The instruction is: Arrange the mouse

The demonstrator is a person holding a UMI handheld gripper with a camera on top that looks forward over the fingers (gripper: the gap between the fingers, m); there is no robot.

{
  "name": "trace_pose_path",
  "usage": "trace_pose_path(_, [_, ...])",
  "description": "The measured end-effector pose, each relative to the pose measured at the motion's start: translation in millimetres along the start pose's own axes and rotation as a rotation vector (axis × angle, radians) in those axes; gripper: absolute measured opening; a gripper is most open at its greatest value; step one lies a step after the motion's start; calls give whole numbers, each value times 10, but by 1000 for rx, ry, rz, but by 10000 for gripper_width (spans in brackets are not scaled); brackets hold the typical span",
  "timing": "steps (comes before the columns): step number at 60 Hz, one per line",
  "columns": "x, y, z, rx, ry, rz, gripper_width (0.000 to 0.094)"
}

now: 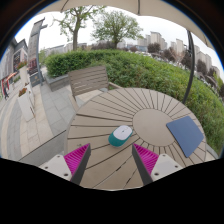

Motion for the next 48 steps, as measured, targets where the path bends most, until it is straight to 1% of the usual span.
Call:
trace_pose_path(9, [1, 480, -107, -7, 30, -43, 853])
trace_pose_path(12, [17, 641, -110, 3, 32, -55, 861])
trace_pose_path(23, [35, 1051, -48, 31, 28, -71, 854])
trace_pose_path(33, [50, 1312, 69, 20, 67, -65, 858])
trace_pose_path(40, [44, 1410, 166, 20, 80, -48, 804])
trace_pose_path(46, [-1, 1461, 204, 18, 86, -20, 689])
trace_pose_path(48, [-3, 1473, 199, 15, 82, -16, 672])
Point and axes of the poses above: the point between the fingertips, and its own axes, seen from behind it with the camera up: x to the right, z up, y forward, the way the camera looks, the point moved 1 cm from there along -y, backward, against the way the camera looks, and after that the axes turned 4 degrees about -z, right-handed, at the moved point
